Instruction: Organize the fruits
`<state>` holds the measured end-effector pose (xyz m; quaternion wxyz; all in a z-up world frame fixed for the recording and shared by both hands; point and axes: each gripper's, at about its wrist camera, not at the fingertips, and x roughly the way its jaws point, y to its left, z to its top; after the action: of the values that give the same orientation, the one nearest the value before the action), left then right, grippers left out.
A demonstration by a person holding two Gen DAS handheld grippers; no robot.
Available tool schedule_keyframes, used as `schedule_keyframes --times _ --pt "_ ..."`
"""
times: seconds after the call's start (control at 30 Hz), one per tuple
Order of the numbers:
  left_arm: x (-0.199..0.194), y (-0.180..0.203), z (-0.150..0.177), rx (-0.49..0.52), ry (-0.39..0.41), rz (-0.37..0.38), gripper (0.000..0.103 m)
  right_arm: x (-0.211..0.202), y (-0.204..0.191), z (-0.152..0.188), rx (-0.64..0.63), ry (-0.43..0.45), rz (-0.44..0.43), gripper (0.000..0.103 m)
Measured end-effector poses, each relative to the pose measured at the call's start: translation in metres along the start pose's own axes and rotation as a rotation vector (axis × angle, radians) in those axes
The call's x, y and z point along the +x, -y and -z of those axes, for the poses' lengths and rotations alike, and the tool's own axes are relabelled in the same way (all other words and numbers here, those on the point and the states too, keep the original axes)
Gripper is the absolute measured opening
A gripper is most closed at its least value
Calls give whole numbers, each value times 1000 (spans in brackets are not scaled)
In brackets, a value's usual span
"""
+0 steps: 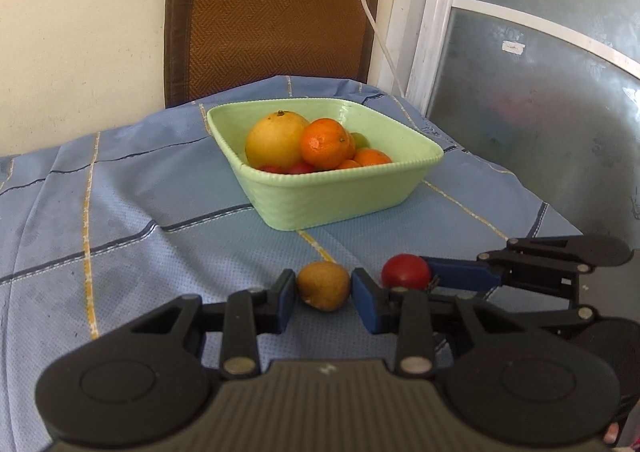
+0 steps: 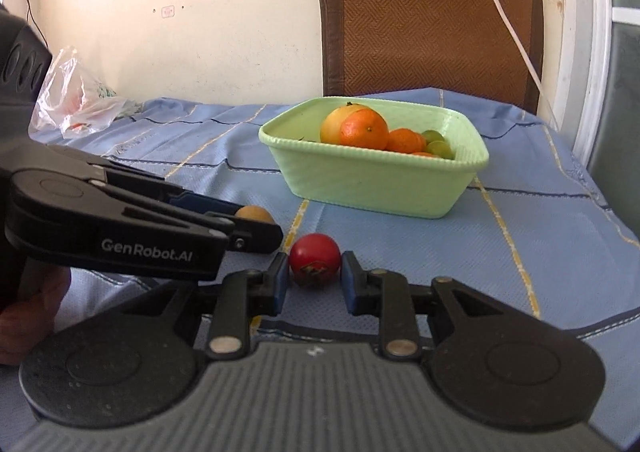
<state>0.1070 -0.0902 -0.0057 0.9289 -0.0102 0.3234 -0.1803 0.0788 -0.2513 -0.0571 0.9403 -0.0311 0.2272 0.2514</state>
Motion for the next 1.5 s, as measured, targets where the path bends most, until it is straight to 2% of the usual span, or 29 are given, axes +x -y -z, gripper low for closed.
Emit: schedule_keyframes --times 0.13,0.3,0.4,0.47,0.6,0.8,0.9,1.03,1.13,1.17,1.23,1.33,1.4,1.5 --pt "-6 0 -12 -15 20 17 31 -6 7 -2 47 44 -4 29" --pt "-12 4 -53 -13 108 43 31 -17 22 -21 96 175 32 29" --pt "3 1 -72 -18 113 26 31 -10 31 -38 107 212 60 29" --pt "18 -5 -76 -35 89 -1 31 1 34 -45 97 202 85 29" --pt "38 -18 -73 -80 50 -25 31 21 39 -49 70 163 112 30" --pt "42 -18 -71 -74 60 -33 33 33 42 -48 64 161 127 34" --pt "35 -20 -72 -87 73 -36 39 29 42 -46 78 170 126 36" --pt "7 -28 -72 -131 120 -48 39 14 43 -40 127 206 143 36" --pt "-15 -34 -67 -166 138 -110 46 -4 44 -32 201 243 159 37" --pt "-22 -34 -64 -173 139 -138 48 -11 43 -29 228 250 169 42" --pt "-32 -31 -57 -169 132 -184 48 -23 40 -24 275 256 178 43" --pt "-43 -20 -42 -146 103 -256 53 -36 34 -15 352 240 148 43" --pt "-52 -13 -33 -142 99 -276 60 -42 30 -10 397 215 120 43" --pt "-63 -3 -21 -128 95 -275 64 -47 22 -6 438 162 72 43"
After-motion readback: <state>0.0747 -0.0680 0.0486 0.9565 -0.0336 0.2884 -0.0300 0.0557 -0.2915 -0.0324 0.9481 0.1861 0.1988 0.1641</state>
